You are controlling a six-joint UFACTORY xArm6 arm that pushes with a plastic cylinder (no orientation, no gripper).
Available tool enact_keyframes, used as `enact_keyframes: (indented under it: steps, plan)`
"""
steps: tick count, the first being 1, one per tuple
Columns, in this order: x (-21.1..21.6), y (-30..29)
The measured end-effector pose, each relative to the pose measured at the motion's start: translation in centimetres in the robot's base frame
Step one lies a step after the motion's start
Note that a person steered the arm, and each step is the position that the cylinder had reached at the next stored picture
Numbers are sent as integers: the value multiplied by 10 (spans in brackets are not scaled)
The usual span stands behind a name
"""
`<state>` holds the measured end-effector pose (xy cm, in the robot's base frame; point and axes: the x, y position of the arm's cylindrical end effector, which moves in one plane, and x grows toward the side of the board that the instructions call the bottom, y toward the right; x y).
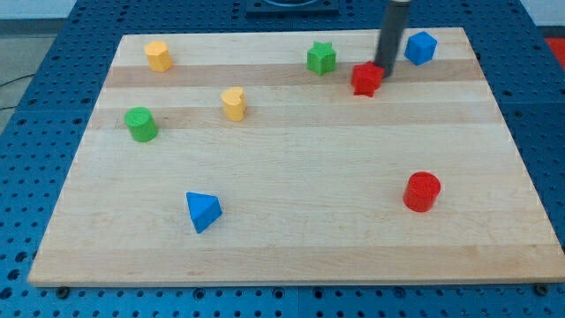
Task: Place the yellow heart vertically below the green circle
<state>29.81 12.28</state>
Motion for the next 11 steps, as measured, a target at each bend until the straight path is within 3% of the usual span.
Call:
enact_keyframes:
  steps: [2,3,5,6,7,8,10,11]
  plan:
    - [-64,-35]
    - [-72,-87]
    - [-72,-85]
    - [-41,-76]
    - [-11,-151]
    - [11,-178]
    - [101,-233]
    - [111,-201]
